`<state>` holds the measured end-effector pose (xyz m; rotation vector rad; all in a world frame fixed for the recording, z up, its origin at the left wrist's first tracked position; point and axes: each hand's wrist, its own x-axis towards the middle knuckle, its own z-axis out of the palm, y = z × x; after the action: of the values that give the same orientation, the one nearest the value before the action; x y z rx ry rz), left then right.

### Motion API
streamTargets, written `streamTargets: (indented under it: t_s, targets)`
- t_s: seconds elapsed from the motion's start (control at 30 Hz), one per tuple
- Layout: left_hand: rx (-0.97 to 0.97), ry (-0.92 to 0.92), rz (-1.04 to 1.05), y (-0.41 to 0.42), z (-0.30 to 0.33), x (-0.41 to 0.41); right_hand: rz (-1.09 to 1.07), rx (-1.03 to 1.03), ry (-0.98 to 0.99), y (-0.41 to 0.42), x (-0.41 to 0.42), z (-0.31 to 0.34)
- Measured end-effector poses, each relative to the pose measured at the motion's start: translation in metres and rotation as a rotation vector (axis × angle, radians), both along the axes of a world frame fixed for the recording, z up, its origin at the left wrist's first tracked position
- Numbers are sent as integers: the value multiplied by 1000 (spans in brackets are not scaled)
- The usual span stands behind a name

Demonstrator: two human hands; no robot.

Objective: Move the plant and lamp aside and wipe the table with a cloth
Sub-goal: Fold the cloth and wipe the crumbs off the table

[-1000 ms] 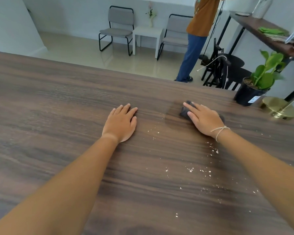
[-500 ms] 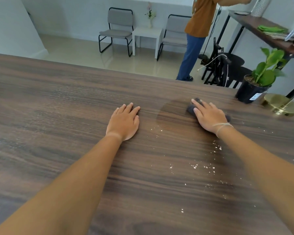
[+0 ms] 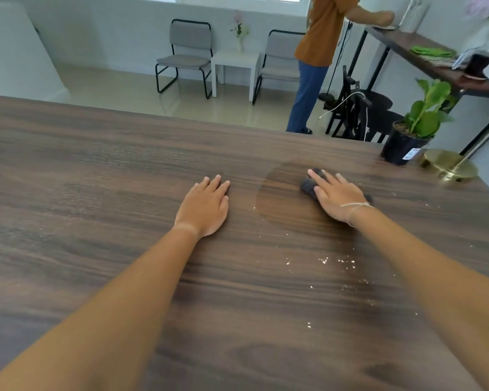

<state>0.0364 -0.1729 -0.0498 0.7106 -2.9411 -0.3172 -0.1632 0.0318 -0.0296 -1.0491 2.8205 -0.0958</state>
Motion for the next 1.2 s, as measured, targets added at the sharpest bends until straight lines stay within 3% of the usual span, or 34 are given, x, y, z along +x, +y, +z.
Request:
streamTargets:
  t_s: [0.07,0.13,0.27,0.37,0.47,0.53,0.63,0.73,0.8,0.87,0.93,1.0,1.1,1.2]
  targets:
    - [16,1,-2,1,1,2,55,-27,45,-30,25,-5]
    - [36,12,-4,1,2,2,241,-54,62,-38,74,-11]
    - [36,23,-12,0,4,8,500,-80,49,21,134,-3]
    - [11,4,-27,2,3,13,348,-55,86,45,85,-3]
    - [6,-11,-26,3,2,16,42,-16,-2,13,39,-1]
    - [-4,-13,-24,2,1,16,5,-53,30,-21,46,-6]
    - [-14,-18,-33,1,1,15,239,-84,107,-42,108,-11]
    - [-26,-19,-36,1,-1,16,480,-140,73,2,160,-9]
    - [-14,-19,-34,0,0,16,432,-134,54,39,146,-7]
    - [-11,-15,-36,0,0,17,226,-76,88,60,100,-9]
    - [-5,-15,-32,1,1,17,-49,-37,53,55,59,-6]
    - [-7,-21,-33,3,1,16,-112,-56,39,32,58,-8]
    - [-6,-34,-38,5,2,16,151,-102,87,11,122,-14]
    - [18,-40,-53,3,5,15,427,-160,11,58,192,-10]
